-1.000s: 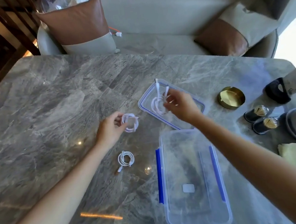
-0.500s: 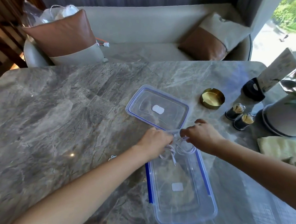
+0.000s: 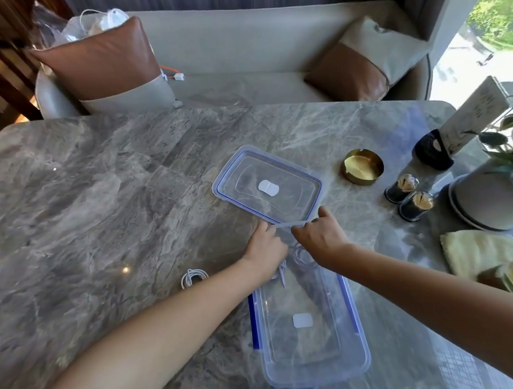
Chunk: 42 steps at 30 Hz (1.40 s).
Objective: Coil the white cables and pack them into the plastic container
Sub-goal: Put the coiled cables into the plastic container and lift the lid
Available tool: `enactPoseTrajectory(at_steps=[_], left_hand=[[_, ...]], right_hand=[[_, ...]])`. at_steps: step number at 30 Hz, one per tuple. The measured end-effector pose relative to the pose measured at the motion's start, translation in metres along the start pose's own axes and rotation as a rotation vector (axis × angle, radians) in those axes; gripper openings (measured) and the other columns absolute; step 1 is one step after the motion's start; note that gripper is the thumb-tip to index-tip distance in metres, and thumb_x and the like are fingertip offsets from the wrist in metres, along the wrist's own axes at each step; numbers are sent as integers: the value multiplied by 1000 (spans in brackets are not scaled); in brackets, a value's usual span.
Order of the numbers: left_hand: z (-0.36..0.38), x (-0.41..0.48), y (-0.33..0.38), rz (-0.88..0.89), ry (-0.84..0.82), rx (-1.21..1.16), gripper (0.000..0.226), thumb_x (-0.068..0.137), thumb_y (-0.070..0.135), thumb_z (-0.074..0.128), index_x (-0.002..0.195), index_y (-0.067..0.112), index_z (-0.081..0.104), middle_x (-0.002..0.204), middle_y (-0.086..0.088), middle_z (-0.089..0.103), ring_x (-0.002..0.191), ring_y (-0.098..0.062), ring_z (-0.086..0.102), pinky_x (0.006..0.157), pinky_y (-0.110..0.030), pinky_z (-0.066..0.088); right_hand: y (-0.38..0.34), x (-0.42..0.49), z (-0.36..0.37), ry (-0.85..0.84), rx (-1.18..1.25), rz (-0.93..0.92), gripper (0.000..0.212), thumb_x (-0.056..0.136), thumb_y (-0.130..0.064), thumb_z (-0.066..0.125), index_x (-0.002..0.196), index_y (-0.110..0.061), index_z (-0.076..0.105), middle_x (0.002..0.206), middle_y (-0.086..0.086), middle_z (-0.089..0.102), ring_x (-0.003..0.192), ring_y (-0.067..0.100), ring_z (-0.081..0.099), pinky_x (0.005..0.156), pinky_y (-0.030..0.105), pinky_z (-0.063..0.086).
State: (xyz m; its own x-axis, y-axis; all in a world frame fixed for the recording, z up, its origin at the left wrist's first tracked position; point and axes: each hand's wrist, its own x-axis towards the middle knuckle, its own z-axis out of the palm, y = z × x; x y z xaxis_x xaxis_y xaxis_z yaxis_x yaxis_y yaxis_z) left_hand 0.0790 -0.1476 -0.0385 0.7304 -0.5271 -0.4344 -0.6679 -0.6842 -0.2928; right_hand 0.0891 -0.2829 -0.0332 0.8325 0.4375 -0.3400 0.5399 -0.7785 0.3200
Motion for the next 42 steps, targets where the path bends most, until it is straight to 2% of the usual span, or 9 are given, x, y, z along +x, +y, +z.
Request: enactPoseTrajectory(at_steps=[10, 15, 19, 23, 27, 31, 34, 39, 42], left_hand=[[13, -3, -4, -8, 33, -241, 41, 82, 4, 57, 123, 8, 49, 126, -14, 52, 109, -34, 56, 91, -41, 39], [15, -11, -4, 3, 62, -311, 29, 86, 10, 52, 115, 9, 55, 119, -12, 58, 106, -32, 56, 92, -38, 39], [21, -38, -13, -86, 436, -780, 16, 84, 22, 55, 98, 17, 62, 102, -1, 65, 96, -22, 60, 89, -31, 34], [61, -76, -49, -511, 617, -1162, 11, 82, 16, 61, 90, 23, 64, 87, 6, 67, 77, -12, 62, 69, -24, 45], [126, -104, -75, -991, 416, -1423, 11, 81, 9, 64, 91, 12, 64, 90, -10, 69, 85, -28, 66, 76, -31, 47], [171, -120, -58, -979, 107, -1522, 6, 84, 19, 63, 79, 16, 60, 91, -21, 70, 89, -35, 66, 75, -35, 47], [181, -121, -45, -1051, 145, -1633, 13, 83, 17, 64, 72, 19, 57, 82, -24, 70, 80, -40, 66, 68, -38, 45], [180, -118, -29, -1023, 254, -1737, 39, 85, 0, 61, 53, 22, 55, 38, 7, 53, 47, -13, 50, 54, -27, 36], [165, -124, -24, -1006, 369, -1932, 28, 85, -2, 59, 65, 17, 59, 46, 8, 61, 48, -4, 55, 47, -12, 41]], right_hand=[[-6, -11, 6, -158, -38, -45, 15, 88, -23, 52, 100, -24, 62, 102, -4, 68, 101, 20, 55, 96, 36, 26], [-7, -11, 2, -151, -8, -59, 20, 90, -22, 49, 107, -22, 60, 106, -2, 66, 103, 21, 54, 95, 37, 29], [-1, -6, -28, -51, 366, 0, 18, 91, -19, 44, 98, -22, 61, 101, 4, 67, 97, 27, 64, 80, 33, 42], [-8, 11, -68, 110, 711, -10, 18, 89, -20, 46, 94, -23, 63, 93, 4, 69, 84, 31, 65, 70, 36, 54], [-61, 54, -91, 52, 949, -132, 22, 90, -16, 48, 102, -14, 66, 102, 11, 70, 94, 31, 65, 83, 38, 53], [-129, 82, -83, -162, 700, -179, 29, 90, -13, 47, 116, -9, 58, 120, 20, 61, 108, 38, 60, 87, 38, 49], [-157, 86, -67, -281, 647, -193, 35, 89, -12, 52, 123, -5, 53, 127, 20, 56, 116, 37, 56, 93, 40, 47], [-174, 86, -51, -290, 755, -133, 37, 90, -20, 55, 122, -3, 53, 125, 21, 55, 114, 38, 57, 92, 40, 47], [-166, 89, -54, -269, 805, -135, 36, 87, -24, 59, 118, -6, 55, 122, 20, 59, 111, 37, 58, 90, 39, 48]])
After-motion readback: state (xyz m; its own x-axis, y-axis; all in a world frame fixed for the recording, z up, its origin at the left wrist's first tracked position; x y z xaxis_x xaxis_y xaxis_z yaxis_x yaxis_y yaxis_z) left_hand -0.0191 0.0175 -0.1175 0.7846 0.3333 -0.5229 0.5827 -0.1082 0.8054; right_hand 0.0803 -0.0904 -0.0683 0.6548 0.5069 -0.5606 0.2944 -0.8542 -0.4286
